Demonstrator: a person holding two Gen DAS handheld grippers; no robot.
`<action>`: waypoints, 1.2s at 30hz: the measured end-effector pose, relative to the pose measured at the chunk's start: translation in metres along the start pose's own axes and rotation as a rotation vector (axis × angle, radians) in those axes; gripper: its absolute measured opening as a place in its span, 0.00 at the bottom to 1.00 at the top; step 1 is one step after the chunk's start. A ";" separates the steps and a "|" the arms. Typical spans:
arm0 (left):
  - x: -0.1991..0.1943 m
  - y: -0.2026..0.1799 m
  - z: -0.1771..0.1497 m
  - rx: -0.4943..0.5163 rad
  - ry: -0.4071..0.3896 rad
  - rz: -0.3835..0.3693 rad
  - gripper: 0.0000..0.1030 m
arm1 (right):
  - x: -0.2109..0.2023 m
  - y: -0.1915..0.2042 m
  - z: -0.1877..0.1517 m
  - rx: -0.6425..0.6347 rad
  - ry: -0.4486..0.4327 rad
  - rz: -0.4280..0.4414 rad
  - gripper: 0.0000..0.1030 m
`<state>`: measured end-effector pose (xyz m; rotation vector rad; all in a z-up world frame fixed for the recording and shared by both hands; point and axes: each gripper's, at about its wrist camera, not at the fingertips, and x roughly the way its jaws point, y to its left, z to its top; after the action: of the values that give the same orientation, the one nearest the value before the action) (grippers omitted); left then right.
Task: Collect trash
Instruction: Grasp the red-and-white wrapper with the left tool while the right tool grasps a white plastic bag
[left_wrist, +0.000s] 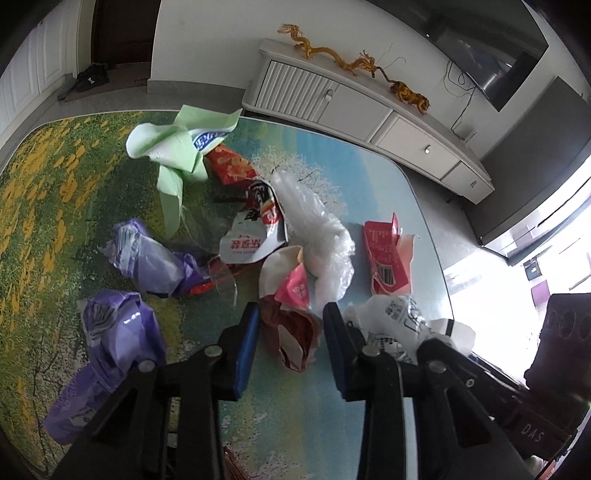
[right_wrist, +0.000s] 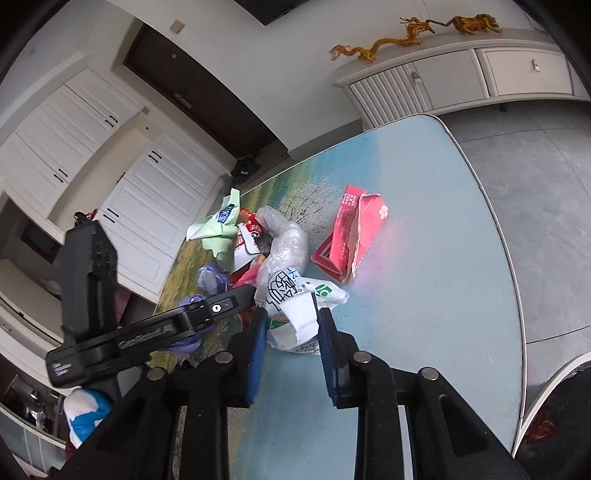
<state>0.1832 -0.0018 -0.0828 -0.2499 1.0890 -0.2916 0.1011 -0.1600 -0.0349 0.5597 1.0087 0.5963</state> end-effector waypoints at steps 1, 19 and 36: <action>0.000 -0.002 -0.002 0.004 -0.003 0.000 0.28 | -0.002 0.000 -0.002 -0.002 -0.001 0.003 0.23; -0.068 -0.008 -0.030 0.024 -0.116 -0.035 0.15 | -0.073 0.023 -0.031 0.001 -0.110 0.004 0.22; -0.157 -0.026 -0.063 0.014 -0.248 -0.175 0.14 | -0.170 0.041 -0.059 -0.002 -0.270 -0.062 0.22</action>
<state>0.0565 0.0255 0.0284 -0.3603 0.8211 -0.4136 -0.0281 -0.2385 0.0707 0.5875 0.7671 0.4530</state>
